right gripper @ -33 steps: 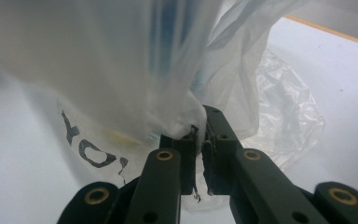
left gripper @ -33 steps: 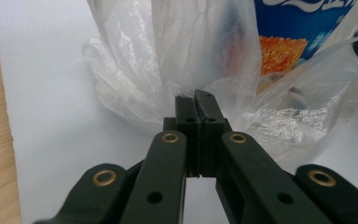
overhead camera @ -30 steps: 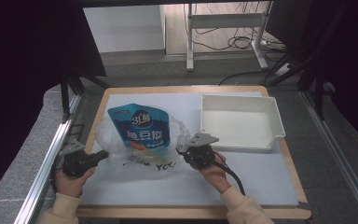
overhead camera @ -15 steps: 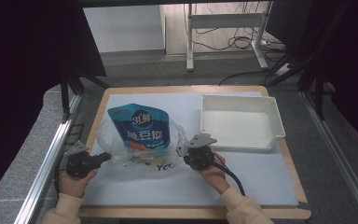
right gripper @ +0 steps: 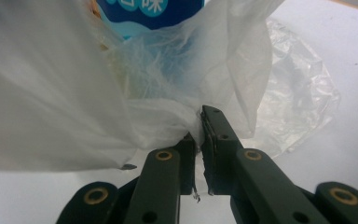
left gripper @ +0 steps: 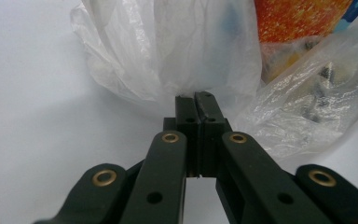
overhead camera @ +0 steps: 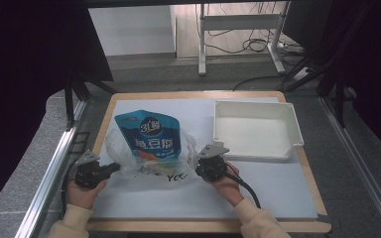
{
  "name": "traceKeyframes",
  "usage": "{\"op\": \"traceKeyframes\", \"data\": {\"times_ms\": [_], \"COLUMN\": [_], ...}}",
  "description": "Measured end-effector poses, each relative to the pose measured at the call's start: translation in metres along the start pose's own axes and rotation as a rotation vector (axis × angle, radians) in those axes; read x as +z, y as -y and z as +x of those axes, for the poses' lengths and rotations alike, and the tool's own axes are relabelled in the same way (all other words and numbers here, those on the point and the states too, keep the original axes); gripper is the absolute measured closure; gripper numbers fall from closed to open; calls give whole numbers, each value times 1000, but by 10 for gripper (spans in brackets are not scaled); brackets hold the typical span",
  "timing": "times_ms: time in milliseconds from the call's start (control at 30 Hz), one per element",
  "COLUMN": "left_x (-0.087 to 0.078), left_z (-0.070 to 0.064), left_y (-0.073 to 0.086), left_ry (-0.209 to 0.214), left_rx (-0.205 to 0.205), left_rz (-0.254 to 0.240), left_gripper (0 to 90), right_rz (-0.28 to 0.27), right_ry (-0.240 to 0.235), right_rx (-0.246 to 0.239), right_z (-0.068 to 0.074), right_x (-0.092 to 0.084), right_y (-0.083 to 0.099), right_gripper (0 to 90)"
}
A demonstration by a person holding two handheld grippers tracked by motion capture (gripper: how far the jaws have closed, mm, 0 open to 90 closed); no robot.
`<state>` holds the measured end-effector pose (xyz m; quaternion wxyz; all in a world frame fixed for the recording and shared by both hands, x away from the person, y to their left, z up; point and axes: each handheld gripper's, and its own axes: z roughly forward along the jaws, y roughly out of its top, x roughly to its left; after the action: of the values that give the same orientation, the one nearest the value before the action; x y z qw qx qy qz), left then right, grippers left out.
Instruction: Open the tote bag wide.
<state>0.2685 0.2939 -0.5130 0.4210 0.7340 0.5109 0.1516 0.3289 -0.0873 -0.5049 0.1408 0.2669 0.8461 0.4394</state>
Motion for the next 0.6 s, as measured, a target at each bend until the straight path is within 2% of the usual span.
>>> {"op": "traceKeyframes", "data": {"times_ms": [600], "left_x": [8], "left_z": [-1], "left_y": [2], "left_ry": [-12], "left_rx": [13], "left_rz": [28], "left_gripper": [900], "right_rz": [31], "right_ry": [-5], "right_rx": [-4], "right_z": [1], "right_x": [6], "right_y": [6], "right_gripper": [828]}}
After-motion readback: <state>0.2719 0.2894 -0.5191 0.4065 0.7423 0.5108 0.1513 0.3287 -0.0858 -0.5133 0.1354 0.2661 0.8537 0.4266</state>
